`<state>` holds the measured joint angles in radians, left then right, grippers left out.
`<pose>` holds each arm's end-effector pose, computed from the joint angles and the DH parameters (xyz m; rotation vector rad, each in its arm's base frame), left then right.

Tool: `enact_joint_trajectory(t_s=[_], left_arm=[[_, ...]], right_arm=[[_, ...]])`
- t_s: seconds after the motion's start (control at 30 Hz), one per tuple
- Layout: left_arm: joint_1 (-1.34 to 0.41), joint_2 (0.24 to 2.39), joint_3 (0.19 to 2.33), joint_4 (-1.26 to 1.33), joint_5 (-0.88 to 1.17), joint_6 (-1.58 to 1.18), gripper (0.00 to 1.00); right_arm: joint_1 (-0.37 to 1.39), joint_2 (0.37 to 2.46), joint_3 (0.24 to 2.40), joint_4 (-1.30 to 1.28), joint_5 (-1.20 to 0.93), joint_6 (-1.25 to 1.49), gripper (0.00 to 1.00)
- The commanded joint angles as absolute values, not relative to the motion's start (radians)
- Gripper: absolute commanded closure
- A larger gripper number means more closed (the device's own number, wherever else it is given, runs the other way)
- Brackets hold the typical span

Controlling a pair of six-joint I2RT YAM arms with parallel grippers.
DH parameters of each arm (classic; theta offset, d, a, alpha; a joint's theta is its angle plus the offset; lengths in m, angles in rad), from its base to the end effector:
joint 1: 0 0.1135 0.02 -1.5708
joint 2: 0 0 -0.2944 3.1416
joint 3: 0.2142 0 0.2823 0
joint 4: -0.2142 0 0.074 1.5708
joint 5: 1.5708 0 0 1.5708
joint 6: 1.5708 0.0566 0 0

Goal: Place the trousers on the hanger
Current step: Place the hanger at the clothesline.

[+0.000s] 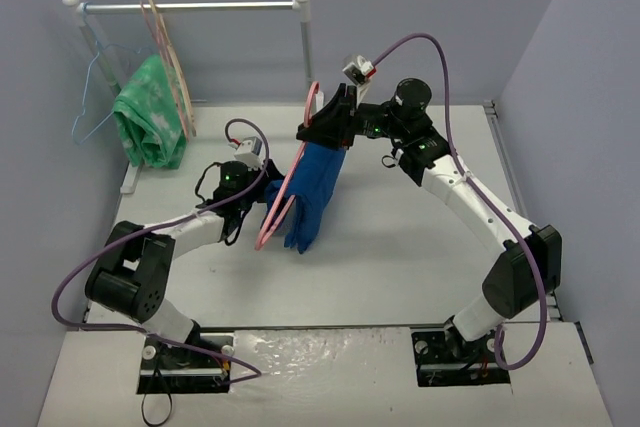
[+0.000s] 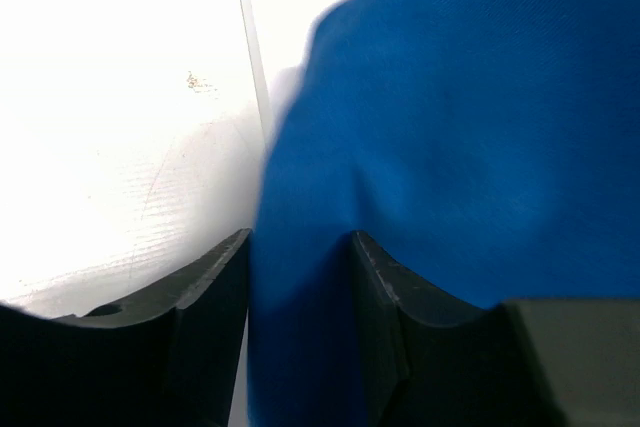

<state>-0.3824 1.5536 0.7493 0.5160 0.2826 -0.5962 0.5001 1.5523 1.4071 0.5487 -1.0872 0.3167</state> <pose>0.3398 -0.1537 0.2143 -0.0022 1.9554 -0.9264 0.3168 0.2302 0.4667 -1.1232 1.0215 1.2948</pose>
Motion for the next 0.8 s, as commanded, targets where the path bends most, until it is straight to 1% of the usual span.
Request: enact_joint_trajectory(t_s=[0.0, 0.1, 0.17, 0.23, 0.3, 0.4, 0.5, 0.6, 0.7, 0.77], left_arm=[[-0.417, 1.578, 0.748, 0.689, 0.264, -0.608, 0.53], [-0.446, 1.589, 0.748, 0.689, 0.248, -0.617, 0.38], [-0.456, 1.588, 0.747, 0.681, 0.244, -0.624, 0.31], [-0.453, 1.563, 0.743, 0.642, 0.225, -0.638, 0.26], [-0.443, 1.496, 0.740, 0.579, 0.167, -0.642, 0.24], [-0.422, 1.370, 0.779, 0.319, 0.081, -0.605, 0.22], [-0.417, 1.238, 0.883, 0.069, -0.004, -0.530, 0.19], [-0.414, 1.119, 1.037, -0.180, -0.083, -0.449, 0.15], [-0.411, 1.060, 1.159, -0.345, -0.118, -0.408, 0.13], [-0.412, 1.039, 1.232, -0.423, -0.088, -0.381, 0.13]], right_arm=[[0.528, 1.513, 1.532, 0.793, -1.141, 0.485, 1.00], [0.529, 1.519, 1.544, 0.804, -1.129, 0.496, 1.00], [0.532, 1.518, 1.552, 0.781, -1.123, 0.478, 1.00], [0.532, 1.513, 1.561, 0.702, -1.115, 0.427, 1.00], [0.532, 1.503, 1.575, 0.618, -1.094, 0.360, 1.00], [0.531, 1.489, 1.593, 0.459, -1.052, 0.205, 1.00], [0.530, 1.476, 1.594, 0.353, -0.994, 0.131, 1.00], [0.528, 1.463, 1.582, 0.278, -0.932, 0.053, 1.00], [0.537, 1.451, 1.569, 0.238, -0.842, 0.006, 1.00], [0.550, 1.444, 1.567, 0.204, -0.763, -0.054, 1.00]])
